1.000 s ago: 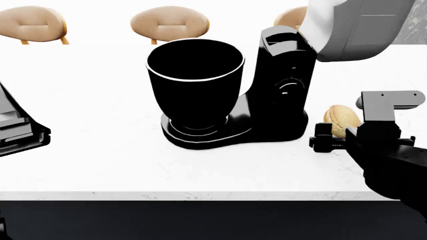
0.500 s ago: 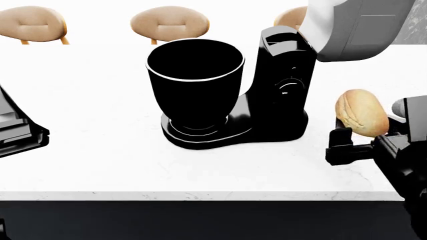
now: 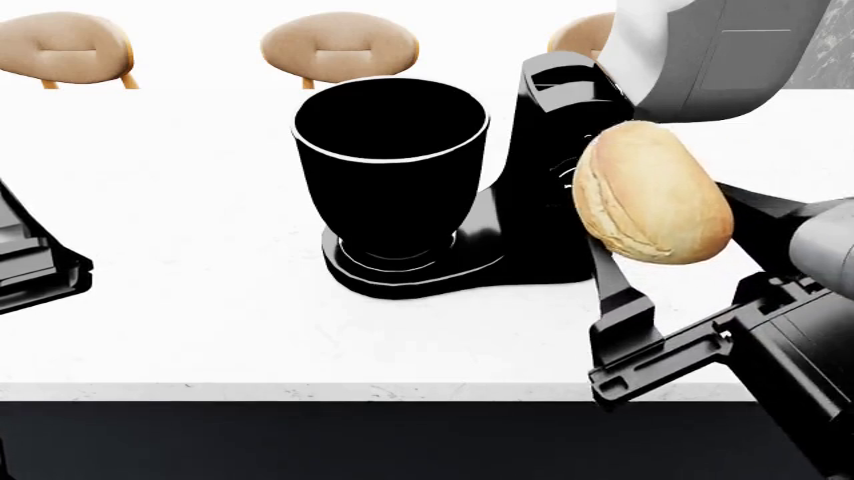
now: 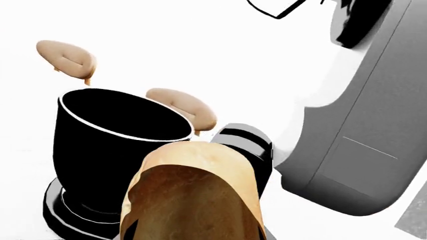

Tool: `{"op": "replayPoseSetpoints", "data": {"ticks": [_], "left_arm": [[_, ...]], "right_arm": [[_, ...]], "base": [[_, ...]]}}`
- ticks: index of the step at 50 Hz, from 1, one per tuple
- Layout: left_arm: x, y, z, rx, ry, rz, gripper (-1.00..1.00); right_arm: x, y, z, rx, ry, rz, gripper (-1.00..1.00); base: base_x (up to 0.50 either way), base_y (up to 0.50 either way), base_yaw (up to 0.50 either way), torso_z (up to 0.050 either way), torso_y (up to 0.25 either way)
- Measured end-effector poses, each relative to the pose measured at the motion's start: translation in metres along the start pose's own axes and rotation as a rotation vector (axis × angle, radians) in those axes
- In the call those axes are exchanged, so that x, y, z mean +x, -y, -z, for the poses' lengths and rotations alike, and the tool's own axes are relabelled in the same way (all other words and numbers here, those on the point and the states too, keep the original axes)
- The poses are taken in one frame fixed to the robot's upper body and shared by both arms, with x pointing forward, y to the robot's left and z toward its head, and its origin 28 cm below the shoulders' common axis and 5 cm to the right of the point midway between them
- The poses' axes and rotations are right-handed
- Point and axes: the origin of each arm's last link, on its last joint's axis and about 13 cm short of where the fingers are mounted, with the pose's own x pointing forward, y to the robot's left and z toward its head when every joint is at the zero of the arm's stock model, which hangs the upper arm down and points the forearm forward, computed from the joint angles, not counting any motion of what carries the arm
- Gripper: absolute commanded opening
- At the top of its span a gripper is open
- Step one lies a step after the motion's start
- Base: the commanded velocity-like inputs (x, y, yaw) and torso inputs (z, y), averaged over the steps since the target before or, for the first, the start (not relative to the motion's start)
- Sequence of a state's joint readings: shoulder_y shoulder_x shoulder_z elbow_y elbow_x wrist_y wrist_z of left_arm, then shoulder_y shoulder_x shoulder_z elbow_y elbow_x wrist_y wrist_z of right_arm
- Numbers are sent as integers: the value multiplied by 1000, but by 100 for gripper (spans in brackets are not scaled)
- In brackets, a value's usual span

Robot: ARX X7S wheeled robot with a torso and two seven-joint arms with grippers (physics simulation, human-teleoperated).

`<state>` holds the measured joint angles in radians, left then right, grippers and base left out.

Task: Place the bread in the stand mixer bowl.

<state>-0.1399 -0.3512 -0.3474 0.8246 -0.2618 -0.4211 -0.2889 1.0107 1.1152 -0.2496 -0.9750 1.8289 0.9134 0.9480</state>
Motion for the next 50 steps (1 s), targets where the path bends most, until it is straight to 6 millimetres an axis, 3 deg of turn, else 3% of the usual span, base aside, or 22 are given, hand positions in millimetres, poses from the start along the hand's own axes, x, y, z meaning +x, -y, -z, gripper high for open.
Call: {"op": "replayPoseSetpoints", "data": {"ticks": [10, 20, 36, 50], "left_arm": [[0, 0, 1, 2, -1, 1, 100], [0, 1, 1, 5, -2, 5, 100], [0, 2, 1, 10, -2, 9, 100], [1, 1, 0, 12, -2, 7, 100]], "right_arm": [[12, -12, -10, -44, 53, -101, -100], [38, -16, -15, -50, 81, -170, -100], [98, -18, -34, -43, 95, -231, -100], [155, -28, -28, -10, 20, -268, -100]], "base": [[0, 0, 0, 0, 0], [0, 0, 0, 0, 0], [0, 0, 0, 0, 0], [0, 0, 0, 0, 0]]}}
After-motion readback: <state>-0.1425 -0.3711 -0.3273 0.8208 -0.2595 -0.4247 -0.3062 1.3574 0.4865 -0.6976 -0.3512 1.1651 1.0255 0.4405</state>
